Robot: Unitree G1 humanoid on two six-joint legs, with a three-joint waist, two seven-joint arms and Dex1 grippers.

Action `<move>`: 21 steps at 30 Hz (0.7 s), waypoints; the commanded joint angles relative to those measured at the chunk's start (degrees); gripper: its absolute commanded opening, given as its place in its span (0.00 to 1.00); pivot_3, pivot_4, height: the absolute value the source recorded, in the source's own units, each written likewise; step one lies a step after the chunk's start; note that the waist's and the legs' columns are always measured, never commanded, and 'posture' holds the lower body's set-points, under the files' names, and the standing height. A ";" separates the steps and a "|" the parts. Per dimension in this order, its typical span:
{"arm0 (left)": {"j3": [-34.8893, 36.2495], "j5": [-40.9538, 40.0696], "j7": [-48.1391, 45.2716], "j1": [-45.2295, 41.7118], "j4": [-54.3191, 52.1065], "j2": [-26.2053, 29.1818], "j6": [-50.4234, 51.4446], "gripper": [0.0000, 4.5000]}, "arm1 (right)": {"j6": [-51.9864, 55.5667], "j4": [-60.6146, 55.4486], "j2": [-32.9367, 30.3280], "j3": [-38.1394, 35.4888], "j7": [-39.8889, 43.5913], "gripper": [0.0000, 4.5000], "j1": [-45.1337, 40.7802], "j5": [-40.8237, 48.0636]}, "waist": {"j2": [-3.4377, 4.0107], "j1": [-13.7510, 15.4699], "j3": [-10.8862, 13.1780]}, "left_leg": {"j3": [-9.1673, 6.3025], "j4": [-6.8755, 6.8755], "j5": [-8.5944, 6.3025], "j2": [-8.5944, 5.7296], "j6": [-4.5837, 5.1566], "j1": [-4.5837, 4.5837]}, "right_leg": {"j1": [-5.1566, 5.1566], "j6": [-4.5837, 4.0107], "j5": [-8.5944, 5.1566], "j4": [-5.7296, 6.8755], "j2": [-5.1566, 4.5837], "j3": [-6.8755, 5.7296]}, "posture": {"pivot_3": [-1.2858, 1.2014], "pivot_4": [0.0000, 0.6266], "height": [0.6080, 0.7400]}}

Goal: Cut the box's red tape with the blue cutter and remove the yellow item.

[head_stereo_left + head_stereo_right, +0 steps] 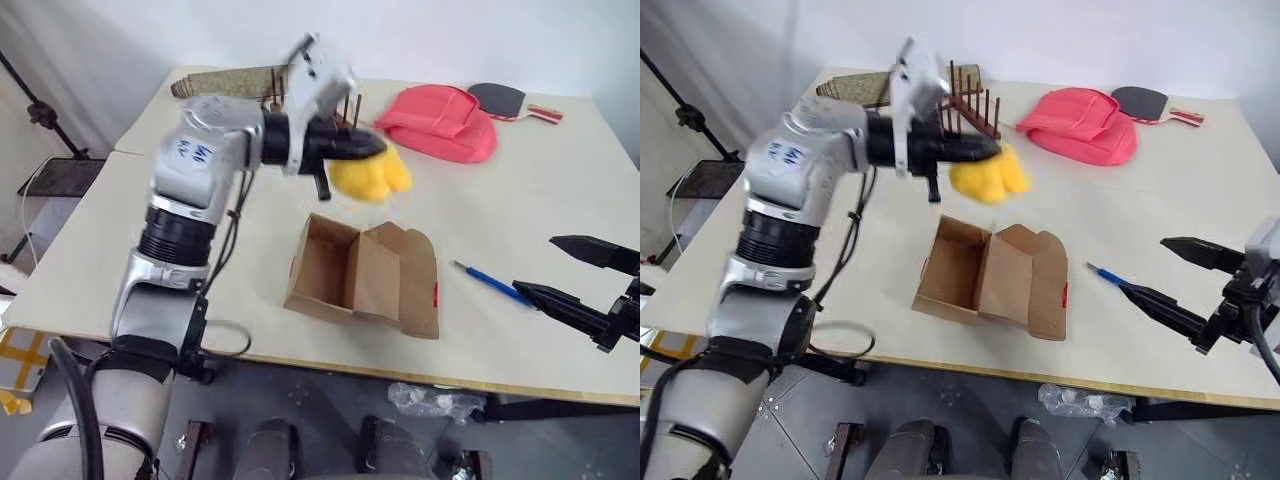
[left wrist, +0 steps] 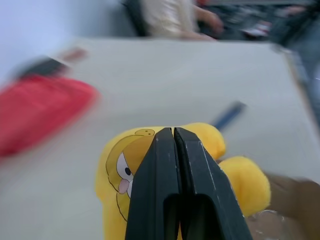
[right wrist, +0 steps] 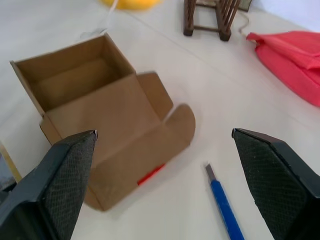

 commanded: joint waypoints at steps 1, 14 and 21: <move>2.72 4.51 12.76 3.00 -0.63 0.61 4.26 0.00 | -4.76 2.80 -0.78 2.81 2.99 1.00 -6.19 1.87 | -0.01 -0.61 0.01 | 0.04 -0.02 0.00 0.02 0.00 0.07 | 0.05 0.00 0.00 0.00 0.01 0.01 | 0.52 0.24 1.00; 7.91 15.38 38.93 12.17 -5.39 6.46 19.52 0.00 | -10.91 21.23 -6.81 25.66 13.93 1.00 -27.13 -8.13 | -0.47 -1.31 0.28 | 0.25 0.03 0.07 0.08 -0.12 -0.04 | -0.33 0.03 0.02 0.32 0.03 0.19 | 0.52 0.24 1.00; 9.70 14.22 39.58 16.15 -12.40 7.95 22.42 0.28 | -11.95 26.97 -6.99 31.00 18.80 1.00 -33.16 -11.49 | -0.49 -1.07 0.29 | 0.59 0.04 0.03 0.08 -0.19 -0.10 | -0.34 0.03 0.02 0.27 -0.01 0.17 | 0.52 0.24 1.00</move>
